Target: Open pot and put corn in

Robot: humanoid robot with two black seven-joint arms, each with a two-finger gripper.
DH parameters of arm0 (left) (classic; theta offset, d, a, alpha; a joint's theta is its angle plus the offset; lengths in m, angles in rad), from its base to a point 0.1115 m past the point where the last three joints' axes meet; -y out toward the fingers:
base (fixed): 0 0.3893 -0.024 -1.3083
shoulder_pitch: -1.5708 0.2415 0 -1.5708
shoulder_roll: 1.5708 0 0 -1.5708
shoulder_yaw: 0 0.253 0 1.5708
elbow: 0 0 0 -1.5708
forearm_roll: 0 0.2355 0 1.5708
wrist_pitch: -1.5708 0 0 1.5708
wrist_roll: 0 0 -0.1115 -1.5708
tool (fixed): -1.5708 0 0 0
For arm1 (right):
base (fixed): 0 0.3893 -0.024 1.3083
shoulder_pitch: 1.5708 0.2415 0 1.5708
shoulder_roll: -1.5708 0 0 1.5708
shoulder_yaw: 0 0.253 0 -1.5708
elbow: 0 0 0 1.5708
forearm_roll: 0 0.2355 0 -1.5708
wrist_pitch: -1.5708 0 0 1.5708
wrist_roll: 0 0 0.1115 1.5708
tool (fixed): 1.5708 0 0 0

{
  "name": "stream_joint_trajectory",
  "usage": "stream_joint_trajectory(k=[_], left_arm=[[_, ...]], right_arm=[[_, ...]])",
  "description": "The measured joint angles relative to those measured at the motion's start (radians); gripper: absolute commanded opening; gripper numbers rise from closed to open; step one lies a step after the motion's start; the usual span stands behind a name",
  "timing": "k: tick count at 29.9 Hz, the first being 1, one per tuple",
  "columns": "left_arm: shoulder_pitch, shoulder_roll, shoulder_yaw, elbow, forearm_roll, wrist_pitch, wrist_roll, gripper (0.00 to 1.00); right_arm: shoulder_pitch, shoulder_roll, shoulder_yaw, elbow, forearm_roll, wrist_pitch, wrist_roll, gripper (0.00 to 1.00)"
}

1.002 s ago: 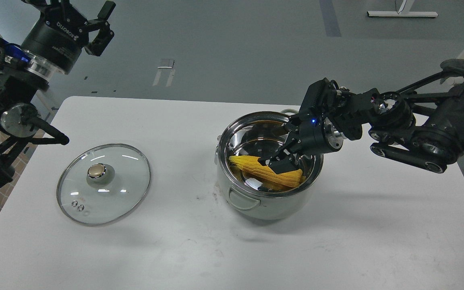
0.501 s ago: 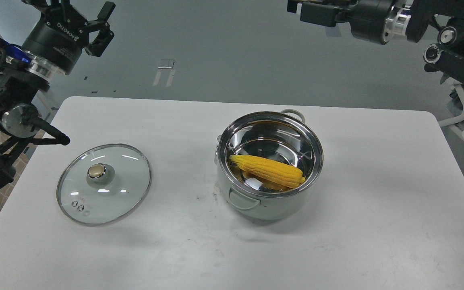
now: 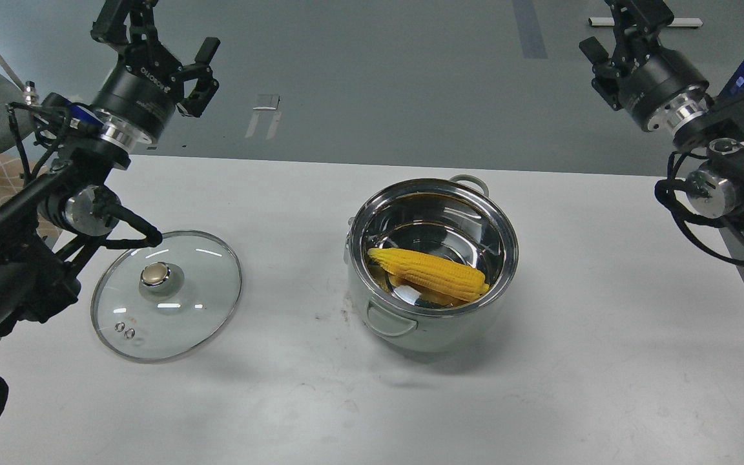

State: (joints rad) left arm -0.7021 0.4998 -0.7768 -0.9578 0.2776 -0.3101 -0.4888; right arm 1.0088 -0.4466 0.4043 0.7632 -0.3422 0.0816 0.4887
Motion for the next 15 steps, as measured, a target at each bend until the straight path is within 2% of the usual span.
stream_joint_trajectory(k=[3, 4, 6, 8, 11, 15], left_arm=[[0.018, -0.050, 0.002, 0.044, 0.003, -0.014, 0.000, 0.98], [0.021, -0.071, -0.001, 0.072, 0.005, -0.027, 0.017, 0.98], [0.023, -0.114, -0.010, 0.132, 0.007, -0.068, 0.076, 0.98], [0.023, -0.145, -0.016, 0.170, 0.006, -0.104, 0.105, 0.98], [0.023, -0.170, -0.018, 0.191, 0.009, -0.135, 0.107, 0.98], [0.021, -0.175, -0.018, 0.195, 0.012, -0.151, 0.083, 0.98]], right_arm=[[-0.060, 0.022, 0.071, -0.009, 0.017, 0.010, 0.000, 0.99], [-0.079, 0.031, 0.092, -0.010, 0.022, 0.014, 0.000, 0.99], [-0.111, 0.048, 0.129, -0.010, 0.039, 0.018, 0.000, 0.99], [-0.134, 0.061, 0.155, -0.010, 0.054, 0.019, 0.000, 0.99], [-0.163, 0.079, 0.186, -0.010, 0.062, 0.008, 0.000, 0.99], [-0.190, 0.094, 0.237, -0.004, 0.064, 0.000, 0.000, 0.99]])
